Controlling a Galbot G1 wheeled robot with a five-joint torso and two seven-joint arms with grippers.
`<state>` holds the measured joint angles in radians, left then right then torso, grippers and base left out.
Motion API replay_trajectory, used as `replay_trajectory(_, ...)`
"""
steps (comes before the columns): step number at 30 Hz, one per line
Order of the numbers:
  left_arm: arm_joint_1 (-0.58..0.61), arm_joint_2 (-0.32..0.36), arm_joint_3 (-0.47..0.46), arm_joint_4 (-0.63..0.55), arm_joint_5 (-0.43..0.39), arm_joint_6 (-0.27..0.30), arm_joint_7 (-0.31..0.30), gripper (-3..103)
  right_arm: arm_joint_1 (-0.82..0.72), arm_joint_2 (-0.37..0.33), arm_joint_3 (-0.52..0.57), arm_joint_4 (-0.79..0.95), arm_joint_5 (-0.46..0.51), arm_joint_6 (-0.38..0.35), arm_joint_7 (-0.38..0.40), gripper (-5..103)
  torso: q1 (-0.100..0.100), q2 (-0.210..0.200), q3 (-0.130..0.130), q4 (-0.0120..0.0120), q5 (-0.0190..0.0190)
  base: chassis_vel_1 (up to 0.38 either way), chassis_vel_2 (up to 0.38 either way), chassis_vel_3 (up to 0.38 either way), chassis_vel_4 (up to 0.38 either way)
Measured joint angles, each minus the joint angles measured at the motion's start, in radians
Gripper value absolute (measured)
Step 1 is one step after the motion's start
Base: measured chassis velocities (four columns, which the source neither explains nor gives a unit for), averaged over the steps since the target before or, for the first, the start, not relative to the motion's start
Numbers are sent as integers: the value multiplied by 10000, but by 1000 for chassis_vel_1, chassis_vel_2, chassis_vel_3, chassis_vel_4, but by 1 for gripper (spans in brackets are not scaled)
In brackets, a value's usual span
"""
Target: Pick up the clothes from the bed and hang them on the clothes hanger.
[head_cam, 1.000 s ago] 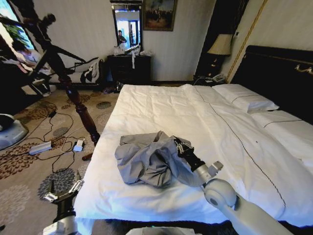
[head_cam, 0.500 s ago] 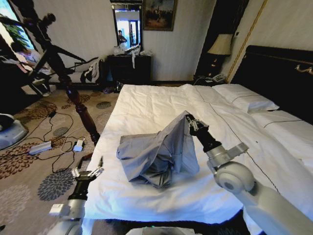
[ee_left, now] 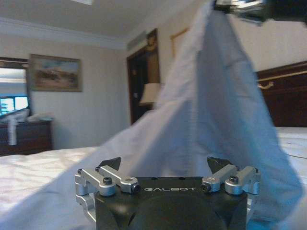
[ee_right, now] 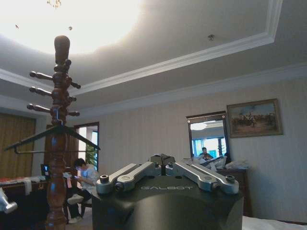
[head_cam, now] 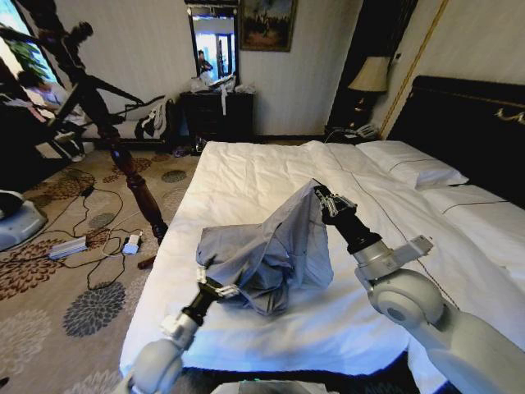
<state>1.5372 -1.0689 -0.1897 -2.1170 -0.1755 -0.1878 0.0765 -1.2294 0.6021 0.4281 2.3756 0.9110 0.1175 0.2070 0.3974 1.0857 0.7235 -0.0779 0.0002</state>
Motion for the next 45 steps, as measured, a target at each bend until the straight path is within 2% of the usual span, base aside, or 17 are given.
replay_trajectory(1,-29,-36,98,22,88,-5,-20,100,-30,-1,12,-1,-12,8,-4,0,0,1,0,1,0,0,0,0,0)
replay_trajectory(4,-301,-681,734,319,1160,-136,-313,100,-178,41,86,32,-25,31,-13,0,-1,1,-1,1,0,0,0,0,0)
replay_trajectory(6,-353,-840,815,372,1324,-164,-384,100,-182,58,86,32,-28,31,-15,0,-1,1,-1,2,-1,0,0,0,0)
replay_trajectory(9,-571,-1671,1068,584,1852,-215,-657,102,-226,109,86,-35,-34,31,-14,0,0,0,0,2,0,0,0,0,0)
replay_trajectory(14,-800,-2298,1145,778,2118,-198,-837,93,-324,109,105,32,74,29,8,0,0,1,-1,1,1,0,0,0,0)
replay_trajectory(16,-1001,-2693,1265,871,2184,-124,-850,84,-367,114,100,100,149,18,21,0,-1,1,-1,1,-2,0,0,0,0)
replay_trajectory(25,-1851,-3388,1467,1426,2476,-154,-713,76,-423,236,-38,95,-13,10,1,0,-1,0,-1,0,-1,0,0,0,0)
replay_trajectory(26,-1903,-3424,1477,1502,2479,-184,-694,65,-453,242,-23,99,-33,8,0,0,0,1,-1,-1,-1,0,0,0,0)
replay_trajectory(29,-1896,-3428,1489,1524,2479,-200,-668,65,-464,250,-4,99,-39,8,0,0,0,1,-1,0,-1,0,0,0,0)
replay_trajectory(30,-1824,-3420,1489,1531,2487,-218,-645,54,-464,270,11,99,-41,7,0,0,-1,1,-1,0,-2,0,0,0,0)
replay_trajectory(32,-1692,-3382,1455,1558,2526,-251,-631,43,-456,299,38,130,-38,7,7,0,-1,0,-1,1,-2,0,0,0,0)
replay_trajectory(34,-1649,-3375,1418,1575,2544,-278,-625,43,-457,314,53,173,-26,6,8,0,0,1,-1,1,-2,0,0,0,0)
replay_trajectory(37,-1492,-3411,1277,1590,2568,-355,-602,27,-529,369,70,357,109,6,27,0,0,1,-1,1,-3,0,0,0,0)
replay_trajectory(39,-1435,-3433,1230,1578,2549,-379,-588,27,-554,386,65,395,120,5,31,0,0,1,-1,1,-3,0,0,0,0)
replay_trajectory(41,-1220,-3448,1046,1358,2032,-361,-554,11,-627,454,-66,420,27,-7,36,0,-1,1,-1,0,-3,0,0,0,0)
replay_trajectory(43,-1163,-3436,983,1290,1908,-340,-550,11,-646,471,-116,420,-9,-9,37,0,-1,2,-1,0,-4,0,0,0,0)
replay_trajectory(45,-863,-3350,504,956,1577,-315,-515,2,-645,596,-464,345,-186,-12,38,0,-1,2,-2,-1,-5,0,0,0,0)
